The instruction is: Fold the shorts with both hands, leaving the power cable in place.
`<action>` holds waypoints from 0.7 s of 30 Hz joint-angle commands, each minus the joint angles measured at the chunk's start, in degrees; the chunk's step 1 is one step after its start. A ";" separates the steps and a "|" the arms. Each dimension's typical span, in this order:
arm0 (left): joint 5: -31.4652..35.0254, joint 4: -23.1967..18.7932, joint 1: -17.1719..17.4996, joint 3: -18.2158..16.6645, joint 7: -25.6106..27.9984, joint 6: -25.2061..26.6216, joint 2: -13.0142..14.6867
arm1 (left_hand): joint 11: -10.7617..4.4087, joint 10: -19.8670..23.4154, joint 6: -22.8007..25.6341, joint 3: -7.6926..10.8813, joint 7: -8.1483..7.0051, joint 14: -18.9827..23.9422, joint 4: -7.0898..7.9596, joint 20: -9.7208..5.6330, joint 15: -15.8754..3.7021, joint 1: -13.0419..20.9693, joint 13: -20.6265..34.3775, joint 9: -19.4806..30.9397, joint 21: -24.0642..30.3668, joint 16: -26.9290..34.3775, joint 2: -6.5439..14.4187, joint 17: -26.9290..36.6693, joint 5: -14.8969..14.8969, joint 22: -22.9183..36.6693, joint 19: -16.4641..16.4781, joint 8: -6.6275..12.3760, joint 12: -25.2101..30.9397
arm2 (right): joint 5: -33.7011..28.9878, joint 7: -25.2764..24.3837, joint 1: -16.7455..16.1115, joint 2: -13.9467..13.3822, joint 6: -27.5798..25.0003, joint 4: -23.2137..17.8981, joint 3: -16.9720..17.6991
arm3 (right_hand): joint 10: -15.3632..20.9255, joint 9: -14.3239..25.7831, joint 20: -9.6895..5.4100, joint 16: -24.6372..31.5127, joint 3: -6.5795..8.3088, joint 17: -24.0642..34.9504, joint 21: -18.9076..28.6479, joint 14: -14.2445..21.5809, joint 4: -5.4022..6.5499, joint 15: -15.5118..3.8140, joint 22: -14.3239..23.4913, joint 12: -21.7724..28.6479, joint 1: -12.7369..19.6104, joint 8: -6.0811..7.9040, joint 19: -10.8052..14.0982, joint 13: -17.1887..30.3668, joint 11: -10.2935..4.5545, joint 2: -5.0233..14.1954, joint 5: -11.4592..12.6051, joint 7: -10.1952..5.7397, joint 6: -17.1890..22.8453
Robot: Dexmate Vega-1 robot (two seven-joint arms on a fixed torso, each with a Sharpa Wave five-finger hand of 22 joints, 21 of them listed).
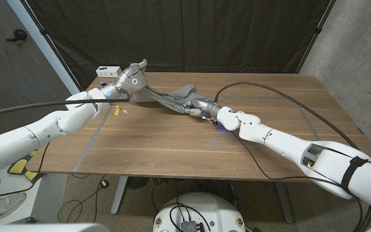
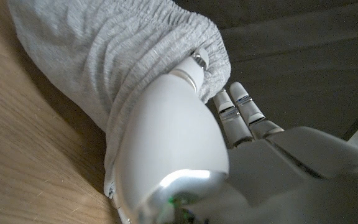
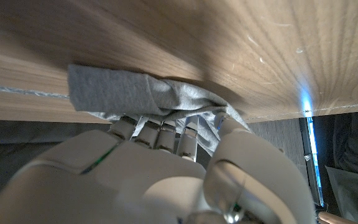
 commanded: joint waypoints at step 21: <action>14.51 7.67 -23.56 11.25 17.46 -18.27 -4.92 | 0.03 -1.00 0.23 -2.53 -0.85 1.73 -0.03 -0.85 -10.24 -0.18 -1.05 -1.42 1.63 0.58 1.06 0.42 -1.00 -0.09 0.65 0.04 -1.80 | -0.63 -0.52 2.25 3.12 6.76 8.35 -2.44 | -1.48 0.04 0.46 -0.36 0.57 0.36 -0.39 -1.45 -1.00 -2.17 0.21 -0.65 0.63 -0.38 0.47 0.21 -0.47 0.19 -0.22 -0.52 -1.85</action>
